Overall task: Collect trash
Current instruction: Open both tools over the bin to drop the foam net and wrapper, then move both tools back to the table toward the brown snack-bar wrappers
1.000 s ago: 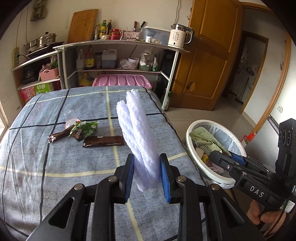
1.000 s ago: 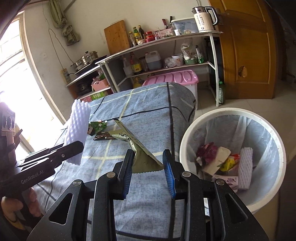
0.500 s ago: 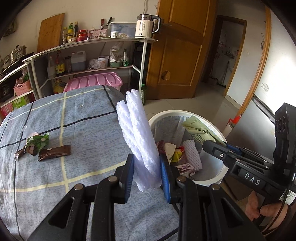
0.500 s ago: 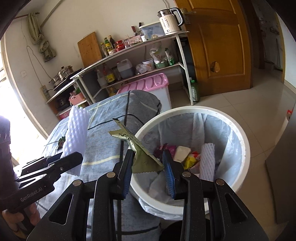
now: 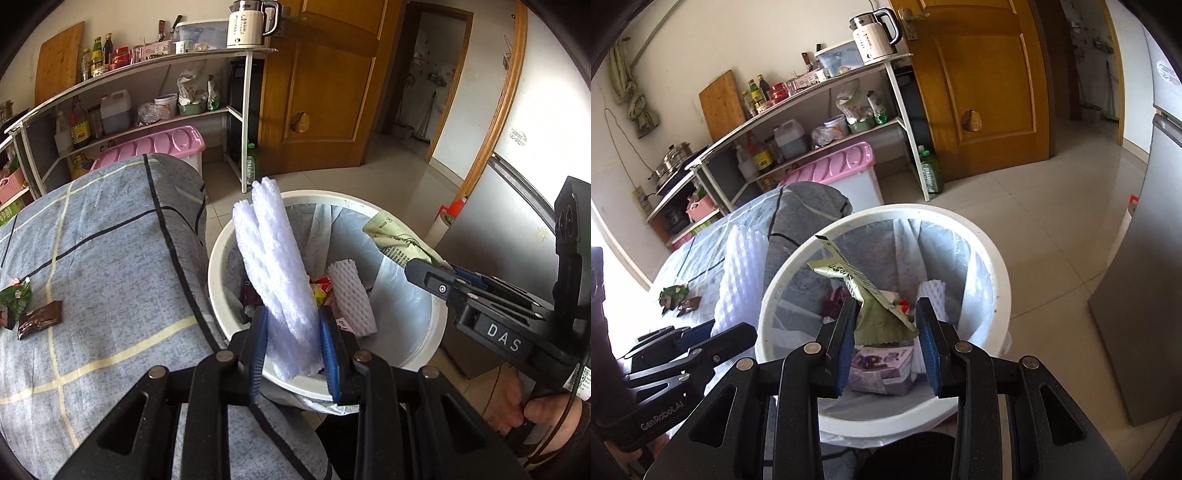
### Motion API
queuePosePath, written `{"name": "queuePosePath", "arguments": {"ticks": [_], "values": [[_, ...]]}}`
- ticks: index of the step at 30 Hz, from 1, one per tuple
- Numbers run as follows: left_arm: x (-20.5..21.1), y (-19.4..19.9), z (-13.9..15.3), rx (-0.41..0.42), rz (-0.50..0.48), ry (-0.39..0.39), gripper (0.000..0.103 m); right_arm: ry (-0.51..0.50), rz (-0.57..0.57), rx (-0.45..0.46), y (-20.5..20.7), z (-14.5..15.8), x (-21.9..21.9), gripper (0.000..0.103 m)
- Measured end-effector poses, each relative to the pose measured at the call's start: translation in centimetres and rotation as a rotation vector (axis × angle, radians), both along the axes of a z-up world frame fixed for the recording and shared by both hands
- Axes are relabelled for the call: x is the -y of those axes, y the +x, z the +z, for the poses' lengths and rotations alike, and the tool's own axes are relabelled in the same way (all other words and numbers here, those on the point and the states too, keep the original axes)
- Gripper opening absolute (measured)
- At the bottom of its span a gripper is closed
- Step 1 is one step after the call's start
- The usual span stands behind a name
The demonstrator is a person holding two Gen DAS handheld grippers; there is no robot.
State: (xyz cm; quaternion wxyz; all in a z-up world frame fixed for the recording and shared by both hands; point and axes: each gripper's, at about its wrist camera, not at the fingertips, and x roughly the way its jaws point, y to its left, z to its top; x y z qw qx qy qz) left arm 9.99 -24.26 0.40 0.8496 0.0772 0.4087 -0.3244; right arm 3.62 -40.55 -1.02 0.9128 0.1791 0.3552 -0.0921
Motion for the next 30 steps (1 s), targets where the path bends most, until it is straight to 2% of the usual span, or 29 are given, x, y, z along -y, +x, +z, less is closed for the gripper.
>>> {"name": "queuePosePath", "arguments": {"ticks": [9, 13, 15, 17, 20, 22, 30], "values": [[1.4, 0.5, -1.2, -0.026, -0.008, 0.028, 0.029, -0.076, -0.038, -0.070, 0.8, -1.6, 0.9, 0.033], [1.5, 0.6, -1.4, -0.040, -0.011, 0.025, 0.029, -0.068, -0.038, -0.082, 1.1, -2.1, 1.1, 0.034], [1.5, 0.5, -1.4, -0.026, -0.007, 0.037, 0.031, -0.069, -0.039, -0.093, 1.2, -2.2, 1.1, 0.034], [1.4, 0.2, -1.2, -0.005, -0.009, 0.044, 0.039, -0.061, -0.043, -0.093, 1.2, -2.2, 1.2, 0.034], [1.1, 0.3, -1.0, -0.022, -0.005, 0.022, 0.047, -0.062, -0.048, -0.098, 1.5, -2.2, 1.1, 0.035], [1.0, 0.2, -0.9, 0.003, 0.004, 0.038, 0.049, -0.072, -0.054, -0.099, 1.5, -2.1, 0.9, 0.035], [-0.2, 0.1, -0.5, -0.012, 0.021, 0.005, 0.052, -0.064, -0.046, -0.082, 1.1, -1.6, 0.4, 0.040]]}}
